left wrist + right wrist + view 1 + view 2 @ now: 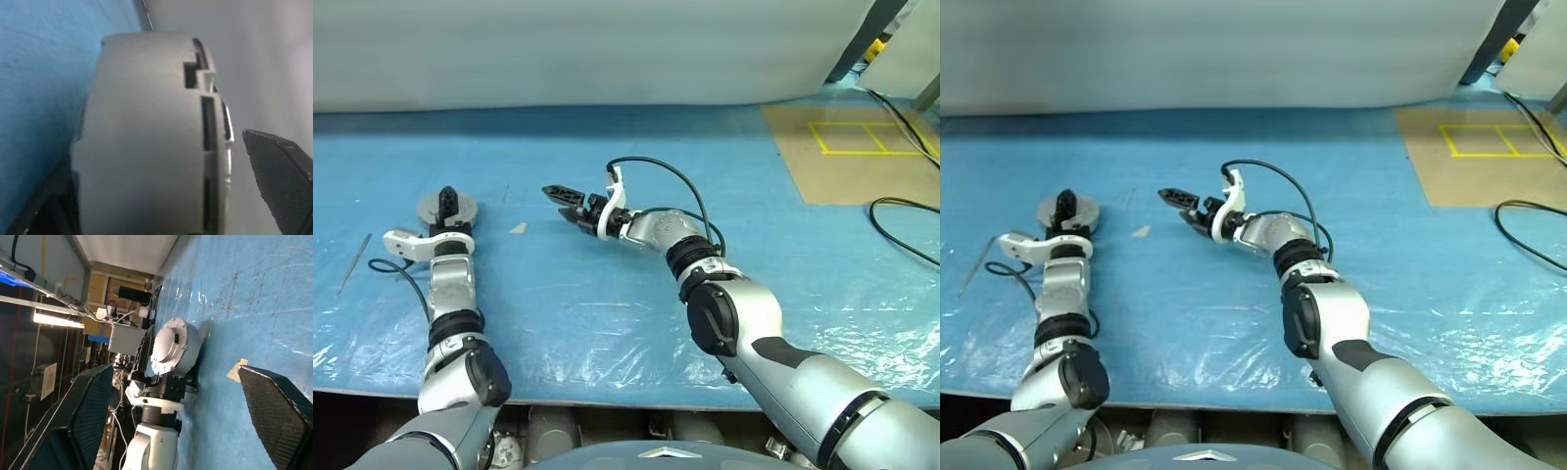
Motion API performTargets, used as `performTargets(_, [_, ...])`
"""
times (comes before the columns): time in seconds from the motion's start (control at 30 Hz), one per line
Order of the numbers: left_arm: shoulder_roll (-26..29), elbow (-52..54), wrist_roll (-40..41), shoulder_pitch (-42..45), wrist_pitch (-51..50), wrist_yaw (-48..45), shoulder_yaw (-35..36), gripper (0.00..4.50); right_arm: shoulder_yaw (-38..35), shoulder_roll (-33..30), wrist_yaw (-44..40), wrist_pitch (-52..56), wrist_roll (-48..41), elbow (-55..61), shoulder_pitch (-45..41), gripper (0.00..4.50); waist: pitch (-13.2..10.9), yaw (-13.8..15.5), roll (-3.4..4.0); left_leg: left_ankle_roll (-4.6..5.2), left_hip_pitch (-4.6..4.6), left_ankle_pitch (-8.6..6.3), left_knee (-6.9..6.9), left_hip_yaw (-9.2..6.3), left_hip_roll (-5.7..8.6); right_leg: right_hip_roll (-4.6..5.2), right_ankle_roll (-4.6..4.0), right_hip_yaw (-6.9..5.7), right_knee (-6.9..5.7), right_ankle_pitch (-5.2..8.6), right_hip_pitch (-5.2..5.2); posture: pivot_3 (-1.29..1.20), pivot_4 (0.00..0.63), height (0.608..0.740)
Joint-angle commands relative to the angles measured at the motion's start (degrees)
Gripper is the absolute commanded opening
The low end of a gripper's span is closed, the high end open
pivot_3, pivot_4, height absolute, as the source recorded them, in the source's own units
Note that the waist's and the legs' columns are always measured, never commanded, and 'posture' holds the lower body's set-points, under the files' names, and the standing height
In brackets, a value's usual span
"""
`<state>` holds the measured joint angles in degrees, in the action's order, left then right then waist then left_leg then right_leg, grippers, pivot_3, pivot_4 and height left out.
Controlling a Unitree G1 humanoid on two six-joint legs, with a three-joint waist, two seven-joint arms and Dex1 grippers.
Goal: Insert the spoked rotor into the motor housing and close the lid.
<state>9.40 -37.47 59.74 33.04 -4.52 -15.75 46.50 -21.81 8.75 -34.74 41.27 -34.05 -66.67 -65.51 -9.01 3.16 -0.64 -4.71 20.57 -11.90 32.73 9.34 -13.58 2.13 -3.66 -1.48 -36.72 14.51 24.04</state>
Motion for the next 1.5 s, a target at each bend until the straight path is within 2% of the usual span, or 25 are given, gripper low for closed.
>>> performTargets(0.03, [-1.8, 8.9, 2.5, -4.6, 2.2, 3.0, 3.6, 4.48, 0.0, 3.9, -0.9, 0.0, -0.6, 2.0, -0.7, 4.3, 0.0, -0.4, 0.0, -0.01, 0.04, -0.01, -0.01, 0.0, 0.0, 0.0, 0.0, -0.01, 0.04, 0.0, 0.0, 0.0, 0.15, 0.74])
performTargets(0.23, [-6.3, 23.4, 4.0, -13.0, 3.0, 8.3, 3.4, 4.48, 0.4, 4.0, -1.2, 0.0, -0.2, 1.9, -0.3, 4.3, 0.0, -0.7, -0.01, -0.02, 0.1, -0.02, -0.01, -0.01, -0.03, 0.0, -0.01, -0.02, 0.12, 0.01, 0.02, 0.0, 0.15, 0.74])
performTargets(0.4, [-6.3, 30.1, 3.7, -17.6, 2.0, 13.5, 2.0, 4.48, 0.6, 4.4, -1.2, 0.0, 0.0, 1.7, -0.3, 4.3, 0.0, -0.6, -0.01, -0.01, -0.05, -0.02, -0.03, 0.0, -0.09, -0.01, -0.02, -0.06, 0.07, 0.01, 0.02, 0.0, 0.15, 0.74])
performTargets(0.6, [-1.4, 28.8, 1.8, -15.6, -2.5, 17.0, -1.6, 4.48, 1.1, 5.0, -1.5, -0.2, 0.3, 1.5, -0.4, 4.3, 0.0, -0.3, -0.06, 0.01, -0.17, -0.01, 0.01, 0.01, -0.1, -0.01, -0.02, -0.07, 0.06, 0.01, 0.02, 0.0, 0.15, 0.74])
performTargets(0.8, [1.5, 25.1, 0.8, -12.9, -2.6, 17.2, -1.6, 4.48, 1.4, 4.8, -1.5, -0.4, 0.2, 1.7, -0.2, 4.3, -0.1, -0.1, -0.22, 0.0, -0.12, -0.01, 0.01, 0.0, -0.08, -0.01, -0.01, -0.08, 0.08, 0.01, 0.03, 0.0, 0.15, 0.74])
performTargets(1.0, [2.5, 23.2, 2.2, -11.3, 2.4, 16.4, 2.7, 4.48, 1.5, 4.3, -1.4, -0.9, 0.5, 1.6, 0.1, 4.3, -0.1, -0.2, -0.24, -0.01, -0.08, -0.01, 0.01, -0.01, -0.08, -0.01, -0.01, -0.08, 0.08, 0.01, 0.06, 0.0, 0.15, 0.74])
performTargets(1.23, [6.8, 23.8, -7.3, -15.2, 11.5, 14.9, 3.5, 4.48, 1.9, 4.3, -1.8, -1.2, 1.0, 1.7, -0.1, 4.3, -0.1, -0.3, -0.24, -0.01, -0.1, -0.01, -0.01, -0.02, -0.09, -0.01, -0.01, -0.1, 0.08, 0.01, 0.06, 0.0, 0.15, 0.74])
performTargets(1.3, [8.0, 26.6, -12.2, -18.3, 12.8, 12.6, 0.7, 4.48, 2.9, 4.3, -2.3, -1.8, 1.8, 2.5, 0.2, 4.3, -0.1, -0.3, -0.25, -0.01, -0.11, -0.01, 0.0, -0.02, -0.08, 0.01, -0.01, -0.1, 0.07, 0.01, 0.06, 0.0, 0.15, 0.74])
performTargets(1.43, [8.9, 34.3, -16.2, -25.9, 9.4, 3.4, -7.8, 4.48, 8.1, 4.2, -4.7, -5.9, 5.3, 8.2, 2.7, 4.3, -0.1, 0.1, -0.24, -0.01, -0.09, -0.01, 0.0, -0.01, -0.1, 0.02, -0.01, -0.13, 0.07, 0.01, 0.06, 0.0, 0.15, 0.74])
performTargets(1.5, [9.2, 38.3, -18.0, -30.1, 7.1, -2.7, -13.8, 4.48, 13.6, 3.6, -6.7, -10.6, 9.1, 14.6, 6.2, 4.3, -0.1, 0.7, -0.22, 0.0, -0.1, -0.01, 0.0, 0.0, -0.12, 0.03, -0.02, -0.15, 0.06, 0.02, 0.05, 0.0, 0.15, 0.74])
